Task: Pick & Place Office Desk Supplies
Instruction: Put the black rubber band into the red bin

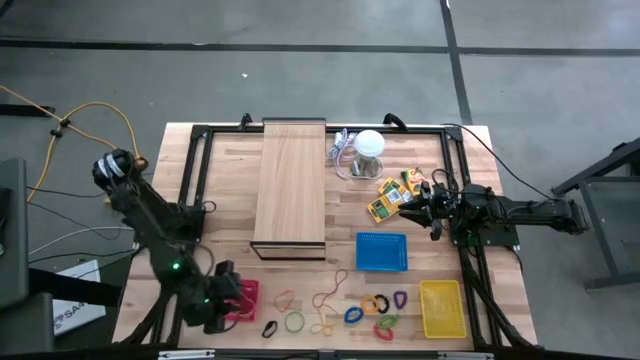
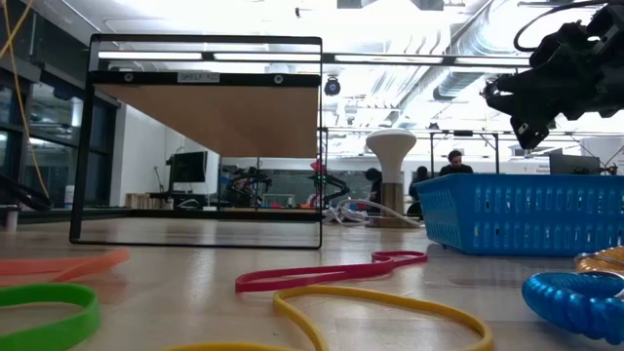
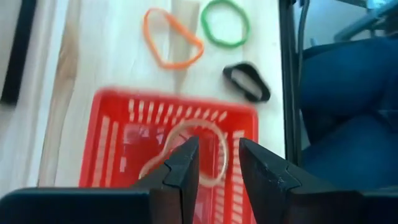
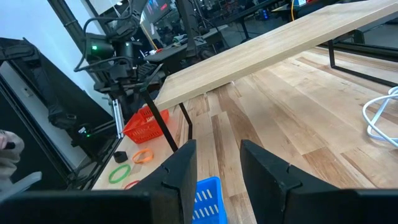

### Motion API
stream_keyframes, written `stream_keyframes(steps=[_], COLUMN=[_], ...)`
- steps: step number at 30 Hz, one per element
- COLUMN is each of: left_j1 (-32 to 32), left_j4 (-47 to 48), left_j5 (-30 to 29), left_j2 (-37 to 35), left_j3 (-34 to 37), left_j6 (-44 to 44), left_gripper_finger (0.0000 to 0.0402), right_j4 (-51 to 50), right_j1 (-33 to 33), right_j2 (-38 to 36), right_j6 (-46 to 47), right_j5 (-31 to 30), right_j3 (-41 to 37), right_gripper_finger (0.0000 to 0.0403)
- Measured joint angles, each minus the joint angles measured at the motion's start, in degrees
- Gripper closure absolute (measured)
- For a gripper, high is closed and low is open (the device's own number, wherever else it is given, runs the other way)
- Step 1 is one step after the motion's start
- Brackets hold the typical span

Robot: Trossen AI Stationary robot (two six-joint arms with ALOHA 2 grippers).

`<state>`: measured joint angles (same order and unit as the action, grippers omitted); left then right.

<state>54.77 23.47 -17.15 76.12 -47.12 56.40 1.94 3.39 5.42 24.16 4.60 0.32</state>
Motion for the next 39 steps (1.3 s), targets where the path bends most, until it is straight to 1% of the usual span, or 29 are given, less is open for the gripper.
stream_keyframes(steps=[7, 12, 14, 19, 29, 33, 39], left_j1=[-10.1, -15.8, -17.4, -18.3, -17.0, -17.0, -16.7], left_j4=[-6.5, -9.7, -10.6, -10.9, -12.3, -11.8, -8.8], left_j5=[10.3, 15.5, 16.9, 17.5, 15.1, 15.8, 17.0], left_j2=[0.0, 0.0, 0.0, 0.0, 0.5, 3.5, 9.2], left_j3=[0.0, 0.0, 0.0, -0.1, -1.0, -3.9, -11.1], left_j6=[-13.5, -21.1, -22.9, -23.4, -23.1, -23.4, -25.1], left_gripper_finger=[0.0291, 0.0291, 0.0291, 0.0291, 0.0291, 0.0291, 0.0291], right_j4=[0.0, 0.0, 0.0, 0.0, 0.0, 0.0, 0.0], right_j1=[0.0, 0.0, 0.0, 0.0, 0.0, 0.0, 0.0], right_j2=[0.0, 0.0, 0.0, 0.0, 0.0, 0.0, 0.0], right_j6=[0.0, 0.0, 0.0, 0.0, 0.0, 0.0, 0.0], right_j5=[0.0, 0.0, 0.0, 0.0, 0.0, 0.0, 0.0], right_j3=[0.0, 0.0, 0.0, 0.0, 0.0, 0.0, 0.0], right_gripper_finger=[0.0292, 0.0292, 0.0292, 0.0292, 0.0292, 0.0292, 0.0292])
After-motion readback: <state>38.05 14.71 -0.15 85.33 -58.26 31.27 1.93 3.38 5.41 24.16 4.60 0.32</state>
